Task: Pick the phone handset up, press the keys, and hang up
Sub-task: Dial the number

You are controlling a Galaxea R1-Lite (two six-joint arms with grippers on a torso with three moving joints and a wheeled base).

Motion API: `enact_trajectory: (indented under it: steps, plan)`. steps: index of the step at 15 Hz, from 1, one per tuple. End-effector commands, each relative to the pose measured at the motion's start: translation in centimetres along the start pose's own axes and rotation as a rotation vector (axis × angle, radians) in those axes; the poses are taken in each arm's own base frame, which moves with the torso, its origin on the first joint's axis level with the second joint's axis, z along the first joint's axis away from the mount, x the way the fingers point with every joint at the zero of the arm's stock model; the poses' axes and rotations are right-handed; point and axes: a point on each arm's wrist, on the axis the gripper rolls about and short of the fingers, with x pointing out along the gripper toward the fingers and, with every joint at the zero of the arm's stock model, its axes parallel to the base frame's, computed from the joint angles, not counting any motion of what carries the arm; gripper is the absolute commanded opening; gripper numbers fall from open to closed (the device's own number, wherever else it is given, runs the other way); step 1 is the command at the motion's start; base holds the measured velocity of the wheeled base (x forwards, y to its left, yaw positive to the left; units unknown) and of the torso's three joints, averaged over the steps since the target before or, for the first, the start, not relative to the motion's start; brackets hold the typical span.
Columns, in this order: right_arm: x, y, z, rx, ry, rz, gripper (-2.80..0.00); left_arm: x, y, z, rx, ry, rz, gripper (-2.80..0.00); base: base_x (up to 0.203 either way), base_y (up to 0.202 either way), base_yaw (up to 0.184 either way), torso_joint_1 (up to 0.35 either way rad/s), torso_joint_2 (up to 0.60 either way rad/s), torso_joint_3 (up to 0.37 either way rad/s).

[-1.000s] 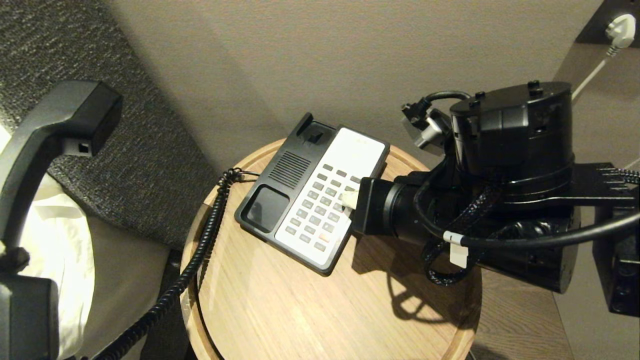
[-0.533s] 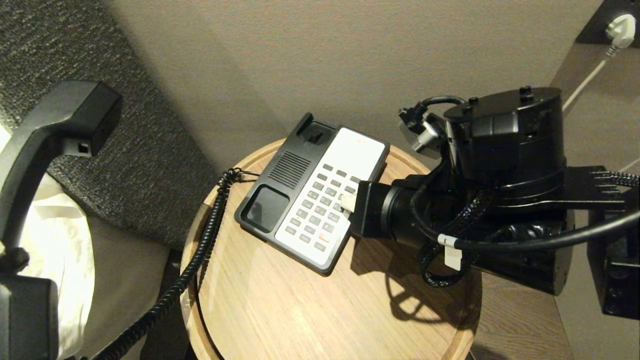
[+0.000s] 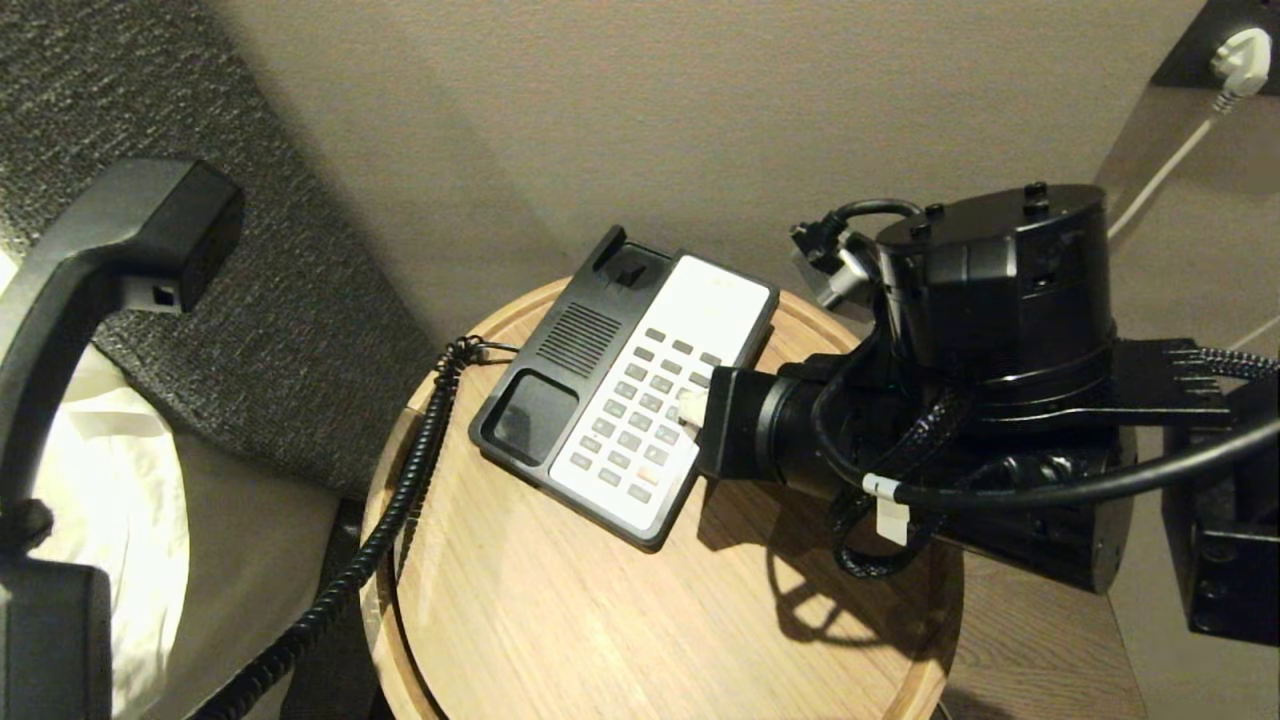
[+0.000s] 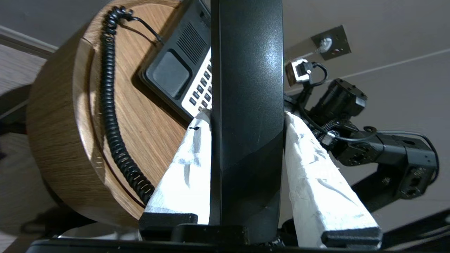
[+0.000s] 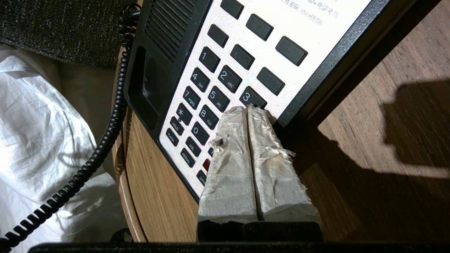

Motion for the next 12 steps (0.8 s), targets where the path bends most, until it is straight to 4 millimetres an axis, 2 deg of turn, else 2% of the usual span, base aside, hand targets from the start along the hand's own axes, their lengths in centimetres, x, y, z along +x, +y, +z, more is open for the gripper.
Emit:
enact_trajectory:
  steps: [1, 8, 12]
  plan:
    - [0.4, 0.0, -0.3, 0.0, 0.008, -0.006, -2.8, 0.0, 0.0, 0.0, -0.005, 0.0, -0.002, -2.8, 0.0, 0.0, 0.0, 0.0, 0.0, 0.0]
    - [-0.2, 0.2, 0.3, 0.033, -0.014, 0.012, -2.8, 0.0, 0.1, -0.1, -0.005, 0.004, 0.002, -2.8, 0.0, 0.0, 0.0, 0.0, 0.0, 0.0]
    - [-0.8, 1.2, 0.2, 0.063, -0.009, 0.052, -2.8, 0.0, 0.2, -0.2, -0.005, 0.005, 0.003, -2.8, 0.0, 0.0, 0.0, 0.0, 0.0, 0.0]
